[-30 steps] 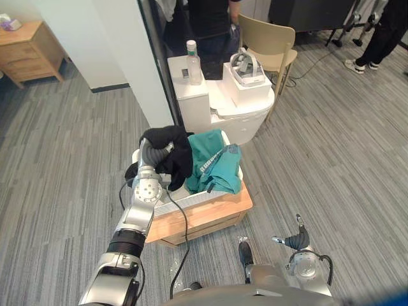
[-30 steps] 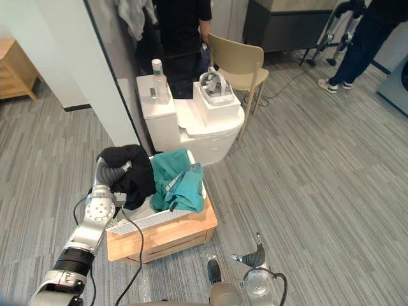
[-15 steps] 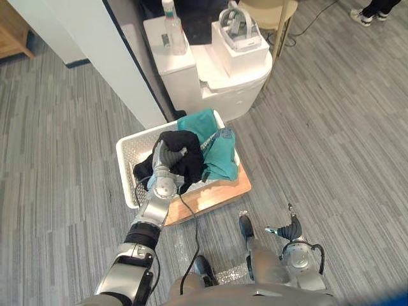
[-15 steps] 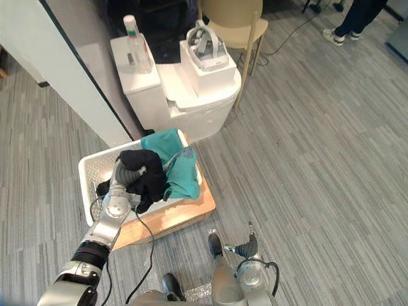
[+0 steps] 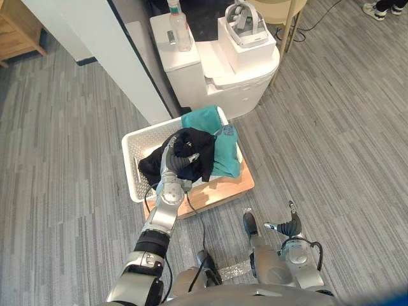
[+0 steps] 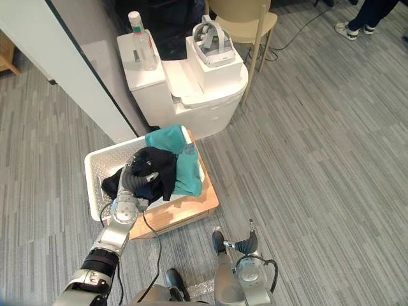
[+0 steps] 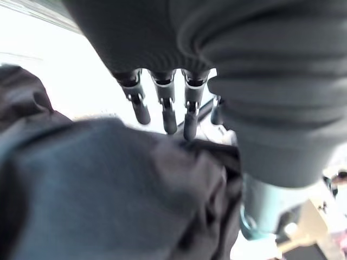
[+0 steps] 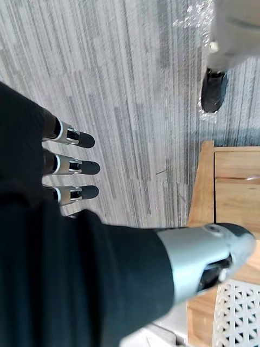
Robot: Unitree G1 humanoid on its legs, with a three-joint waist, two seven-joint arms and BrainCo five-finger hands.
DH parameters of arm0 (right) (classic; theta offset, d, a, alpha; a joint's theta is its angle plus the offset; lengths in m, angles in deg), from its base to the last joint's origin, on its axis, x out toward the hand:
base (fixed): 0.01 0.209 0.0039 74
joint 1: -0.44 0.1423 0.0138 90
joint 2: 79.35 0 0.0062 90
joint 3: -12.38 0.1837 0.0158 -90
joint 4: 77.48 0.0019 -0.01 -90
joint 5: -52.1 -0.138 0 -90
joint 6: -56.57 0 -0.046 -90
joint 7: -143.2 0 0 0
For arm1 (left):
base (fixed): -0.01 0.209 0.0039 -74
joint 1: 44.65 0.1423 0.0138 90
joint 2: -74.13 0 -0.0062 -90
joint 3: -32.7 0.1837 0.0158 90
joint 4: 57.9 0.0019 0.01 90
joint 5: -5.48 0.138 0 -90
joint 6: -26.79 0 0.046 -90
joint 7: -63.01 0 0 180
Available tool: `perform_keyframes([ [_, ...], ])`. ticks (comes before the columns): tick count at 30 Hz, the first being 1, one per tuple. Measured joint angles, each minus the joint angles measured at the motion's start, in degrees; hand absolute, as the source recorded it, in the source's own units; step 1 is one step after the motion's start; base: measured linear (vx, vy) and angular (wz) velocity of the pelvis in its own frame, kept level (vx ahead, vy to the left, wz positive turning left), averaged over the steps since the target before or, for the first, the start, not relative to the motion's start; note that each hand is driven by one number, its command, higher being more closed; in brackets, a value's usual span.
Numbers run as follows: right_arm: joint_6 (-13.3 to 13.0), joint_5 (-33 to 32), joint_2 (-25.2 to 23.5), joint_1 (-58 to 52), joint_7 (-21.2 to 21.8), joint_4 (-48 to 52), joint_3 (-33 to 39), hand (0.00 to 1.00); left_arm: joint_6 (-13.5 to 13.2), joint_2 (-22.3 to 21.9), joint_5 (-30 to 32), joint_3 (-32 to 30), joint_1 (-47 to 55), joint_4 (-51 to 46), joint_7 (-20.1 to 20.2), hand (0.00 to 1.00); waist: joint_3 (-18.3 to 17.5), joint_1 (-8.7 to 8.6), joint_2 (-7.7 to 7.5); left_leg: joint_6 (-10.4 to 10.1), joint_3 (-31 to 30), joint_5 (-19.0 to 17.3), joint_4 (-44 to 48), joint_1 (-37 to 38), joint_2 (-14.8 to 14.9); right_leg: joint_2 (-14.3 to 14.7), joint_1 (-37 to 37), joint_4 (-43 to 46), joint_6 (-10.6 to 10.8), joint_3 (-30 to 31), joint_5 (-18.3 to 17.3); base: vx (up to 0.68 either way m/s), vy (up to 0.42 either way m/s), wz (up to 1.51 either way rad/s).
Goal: Tidy the bed and pick cloth on bed and put in laundry
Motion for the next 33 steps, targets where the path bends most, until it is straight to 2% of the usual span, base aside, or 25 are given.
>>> perform_keyframes([
  [6, 0.2, 0.0, 0.0, -2.1, 1.2, -0.3, 0.8, 0.0, -0.7, -0.5, -5.3, -1.5, 4.9, -5.8, 0.1, 0.0, -0.1, 1.3, -0.11, 0.0, -1.6, 1.0, -1.6, 1.8, -0.1, 0.0, 2.1, 0.0, 0.0, -0.8, 0.0, -0.02, -0.02, 0.13],
  [12, 0.8, -0.3, -0.5, -3.1, 2.3, -2.9, 2.5, 0.0, -2.5, -1.2, -11.4, -3.8, 11.7, -7.2, 0.3, 0.0, -0.8, 1.86, -1.03, -0.3, -3.1, 2.7, -4.0, 4.7, -0.2, 0.0, 5.1, 0.0, -0.9, -3.4, -1.3, -0.02, -0.033, 0.18],
  [13, 0.7, -0.5, -0.6, -3.1, 2.3, -4.5, 3.2, 0.0, -2.7, -2.4, -12.6, -4.6, 13.8, -6.7, 0.2, 0.0, -1.6, 2.86, -1.58, -0.5, -3.1, 2.9, -4.7, 5.7, -0.1, 0.0, 5.9, 0.0, -1.0, -4.1, -1.7, -0.03, -0.022, 0.11],
  [15, 0.8, -0.8, -1.3, -2.8, 2.3, -7.5, 4.6, 0.0, -3.1, -2.6, -15.4, -4.9, 14.6, -4.0, 0.1, 0.0, -3.2, 4.33, -2.65, -0.7, -3.2, 3.0, -4.9, 5.9, 0.0, -0.1, 6.5, 0.0, -1.1, -5.0, -2.0, -0.03, -0.024, 0.18],
  [17, 0.9, -1.2, -1.4, -2.7, 2.3, -8.8, 4.7, 0.0, -3.5, -2.6, -17.5, -5.7, 15.1, -2.1, 0.0, 0.0, -3.9, 4.74, -3.14, -0.8, -3.2, 3.0, -5.2, 6.4, 0.0, -0.1, 7.0, 0.0, -1.2, -5.1, -2.1, -0.02, -0.006, 0.09],
  [18, 1.0, -1.6, -2.0, -2.5, 2.2, -9.9, 5.1, 0.0, -3.8, -3.1, -21.6, -7.5, 15.9, 0.9, 0.0, 0.0, -4.5, 4.73, -3.55, -0.9, -2.9, 3.2, -6.2, 8.1, 0.0, -0.1, 8.3, -0.1, -1.1, -5.5, -2.5, -0.01, 0.008, 0.07],
  [21, 1.3, -2.4, -3.4, -2.4, 2.2, -12.3, 6.9, 0.0, -4.4, -4.7, -24.7, -9.3, 17.4, 7.1, 0.1, 0.0, -6.7, 5.05, -4.12, -1.0, -2.3, 3.3, -6.9, 8.7, 0.0, -0.1, 8.5, -0.1, -1.0, -5.6, -2.9, 0.0, 0.005, 0.03],
  [23, 1.3, -2.9, -3.4, -2.4, 2.2, -13.1, 7.2, 0.0, -4.6, -5.2, -25.4, -9.7, 18.1, 10.7, 0.5, 0.0, -7.4, 5.8, -4.0, -1.0, -2.1, 3.3, -7.1, 9.0, 0.0, -0.1, 8.7, -0.1, -0.9, -5.6, -3.1, 0.02, 0.013, -0.04],
  [24, 1.3, -4.1, -3.6, -2.3, 2.2, -13.9, 8.3, 0.0, -4.5, -6.5, -26.0, -10.9, 18.6, 15.7, 0.8, 0.0, -7.5, 6.25, -4.08, -0.7, -1.8, 3.4, -7.6, 10.1, 0.0, 0.0, 9.5, -0.1, -0.8, -5.5, -3.4, 0.0, 0.0, 0.0],
  [28, 1.4, -4.7, -4.8, -1.4, 2.2, -16.6, 10.9, 0.0, -3.4, -8.8, -26.1, -14.2, 20.4, 26.3, 3.0, 0.0, -8.0, 6.79, -4.66, -0.7, -1.8, 3.4, -8.2, 10.9, 0.0, 0.1, 10.1, -0.1, -0.9, -5.7, -3.9, 0.0, -0.002, 0.01],
  [31, 1.3, -5.9, -5.1, -1.2, 2.1, -18.2, 12.7, 0.0, -2.8, -8.8, -26.3, -18.3, 19.3, 30.8, 4.4, 0.0, -8.1, 7.73, -4.72, -0.8, -1.9, 3.5, -8.4, 11.5, 0.0, 0.2, 10.6, -0.1, -1.0, -5.9, -4.1, 0.0, -0.01, 0.02],
  [33, 1.2, -7.0, -5.2, -1.2, 2.1, -18.8, 13.8, 0.0, -2.4, -8.8, -25.6, -20.1, 19.4, 31.5, 4.5, 0.0, -8.3, 7.76, -4.36, -0.8, -1.9, 3.5, -8.8, 12.4, 0.0, 0.3, 11.3, -0.1, -0.7, -6.0, -4.5, 0.0, 0.0, 0.0],
])
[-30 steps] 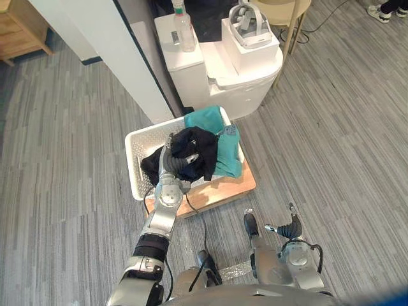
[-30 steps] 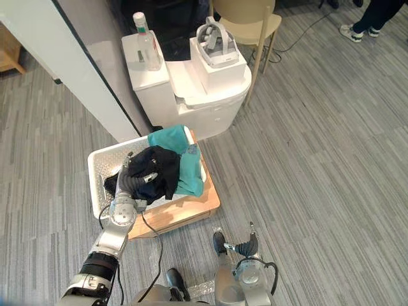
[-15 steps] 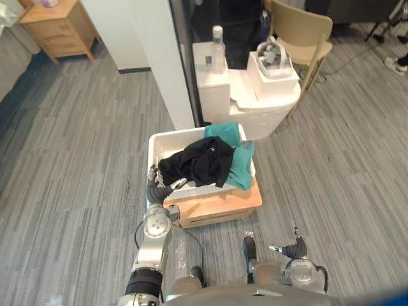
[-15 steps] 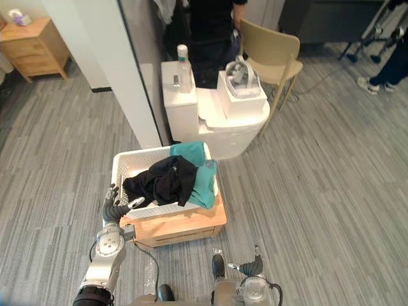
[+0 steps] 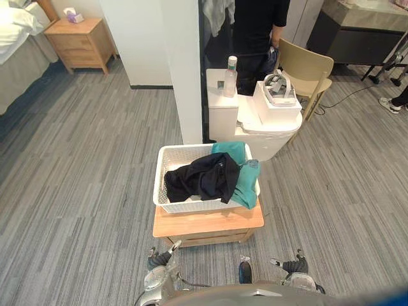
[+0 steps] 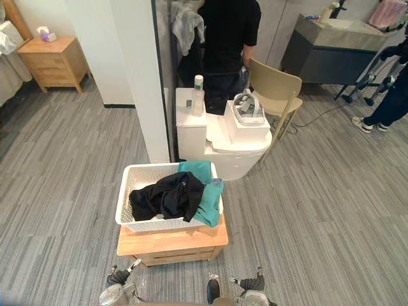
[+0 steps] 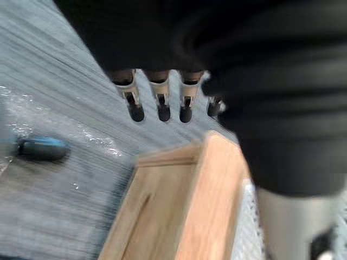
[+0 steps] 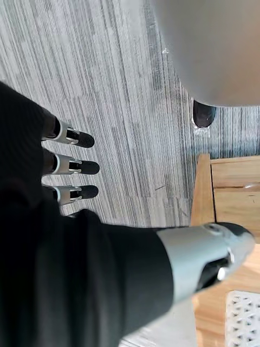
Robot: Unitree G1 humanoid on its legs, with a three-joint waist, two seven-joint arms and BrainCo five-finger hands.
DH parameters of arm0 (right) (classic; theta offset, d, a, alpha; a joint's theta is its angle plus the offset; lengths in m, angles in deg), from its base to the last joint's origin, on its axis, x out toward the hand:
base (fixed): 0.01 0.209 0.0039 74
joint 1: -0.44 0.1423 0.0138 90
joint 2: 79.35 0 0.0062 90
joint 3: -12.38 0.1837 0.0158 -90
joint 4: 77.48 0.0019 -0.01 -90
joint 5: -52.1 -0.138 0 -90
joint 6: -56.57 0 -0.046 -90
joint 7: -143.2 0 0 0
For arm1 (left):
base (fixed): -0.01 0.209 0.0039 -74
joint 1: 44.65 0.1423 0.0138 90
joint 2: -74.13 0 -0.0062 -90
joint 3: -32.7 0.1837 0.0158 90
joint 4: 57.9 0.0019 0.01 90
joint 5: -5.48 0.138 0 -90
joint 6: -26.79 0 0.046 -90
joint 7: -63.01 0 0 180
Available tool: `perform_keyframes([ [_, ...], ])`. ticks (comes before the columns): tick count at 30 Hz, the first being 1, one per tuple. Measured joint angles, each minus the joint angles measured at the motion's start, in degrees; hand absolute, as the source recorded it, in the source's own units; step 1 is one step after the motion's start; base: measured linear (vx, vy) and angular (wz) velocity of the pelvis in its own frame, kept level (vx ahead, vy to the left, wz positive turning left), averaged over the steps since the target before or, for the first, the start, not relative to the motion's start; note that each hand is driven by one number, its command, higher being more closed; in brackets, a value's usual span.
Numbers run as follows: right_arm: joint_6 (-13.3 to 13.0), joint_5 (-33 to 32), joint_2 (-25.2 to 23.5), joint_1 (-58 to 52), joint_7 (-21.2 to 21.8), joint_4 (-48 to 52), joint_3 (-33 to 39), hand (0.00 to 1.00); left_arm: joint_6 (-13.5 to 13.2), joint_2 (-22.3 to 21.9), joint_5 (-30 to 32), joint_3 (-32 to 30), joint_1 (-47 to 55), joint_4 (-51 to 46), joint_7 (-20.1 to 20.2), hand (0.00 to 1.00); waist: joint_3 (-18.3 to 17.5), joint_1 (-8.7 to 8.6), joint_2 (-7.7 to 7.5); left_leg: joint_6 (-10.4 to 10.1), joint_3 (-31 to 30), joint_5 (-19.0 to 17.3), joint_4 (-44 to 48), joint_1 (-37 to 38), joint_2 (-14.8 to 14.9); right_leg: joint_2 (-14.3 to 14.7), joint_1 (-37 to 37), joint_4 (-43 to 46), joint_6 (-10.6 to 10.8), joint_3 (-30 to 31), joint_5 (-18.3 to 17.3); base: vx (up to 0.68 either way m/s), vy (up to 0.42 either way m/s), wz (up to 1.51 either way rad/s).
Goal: Tidy the bed and pick cloth on bed and put in laundry
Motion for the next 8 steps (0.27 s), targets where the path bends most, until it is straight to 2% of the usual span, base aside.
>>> perform_keyframes([
  [8, 0.0, -1.4, 0.3, 1.5, 0.6, -3.6, 1.9, 0.0, 1.7, 0.5, 5.1, -2.5, 0.3, 1.3, 1.9, 0.0, -0.4, 0.31, 0.39, 0.0, 0.1, -0.1, -0.2, 0.5, 0.1, 0.2, 0.3, -0.2, -0.1, 0.0, -0.3, -0.01, -0.008, 0.0],
])
